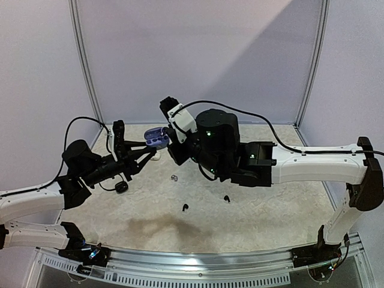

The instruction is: Insert the wireless bluetooth earbuds into the charging case

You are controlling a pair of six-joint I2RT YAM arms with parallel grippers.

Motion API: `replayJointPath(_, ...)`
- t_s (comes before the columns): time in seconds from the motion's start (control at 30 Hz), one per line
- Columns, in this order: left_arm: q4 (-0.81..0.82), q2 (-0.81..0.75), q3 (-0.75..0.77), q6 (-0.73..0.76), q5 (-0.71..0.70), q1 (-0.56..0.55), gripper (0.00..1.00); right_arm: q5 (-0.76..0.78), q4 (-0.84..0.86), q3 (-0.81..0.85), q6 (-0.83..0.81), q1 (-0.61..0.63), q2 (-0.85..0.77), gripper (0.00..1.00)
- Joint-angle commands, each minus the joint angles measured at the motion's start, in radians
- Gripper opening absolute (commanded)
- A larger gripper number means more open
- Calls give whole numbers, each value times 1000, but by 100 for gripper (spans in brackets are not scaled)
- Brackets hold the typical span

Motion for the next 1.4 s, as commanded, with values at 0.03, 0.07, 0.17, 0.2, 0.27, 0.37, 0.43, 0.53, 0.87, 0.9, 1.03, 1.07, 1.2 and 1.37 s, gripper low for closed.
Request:
replayJointPath(0.03,36,20,14,4,-34,-4,0,59,18,38,10,7,43,0)
replayJointPath(0.07,37,23,15,7,-33,-4,0,60,12,42,12,5,46,0)
replayJointPath(0.17,34,29,19,13,-36,-5,0,68,9,50,21,6,57,0)
replayJointPath(0.2,34,31,21,14,-37,-5,0,67,12,51,22,6,60,0)
replayJointPath(0.27,35,33,21,15,-44,-5,0,62,11,55,28,6,66,0)
replayJointPath(0.37,38,29,20,18,-49,-5,0,70,-8,59,39,6,78,0)
replayJointPath(0.43,40,28,20,21,-50,-6,0,75,-15,59,48,6,84,0)
replayJointPath(0.53,48,30,18,17,-48,-7,0,75,-19,59,52,6,90,0)
replayJointPath(0.87,55,30,18,9,-80,-8,0,63,-60,59,83,6,101,10)
replayJointPath(0.9,56,28,18,9,-80,-7,0,63,-65,59,86,5,103,11)
replayJointPath(1.03,57,28,18,10,-81,-8,0,52,-84,58,97,7,106,18)
replayJointPath(1.07,57,28,17,12,-79,-8,0,52,-89,58,98,7,107,19)
replayJointPath(1.2,55,28,18,15,-82,-7,0,51,-116,56,105,7,107,23)
replayJointPath(1.37,52,28,18,16,-80,-7,0,45,-135,56,106,6,102,26)
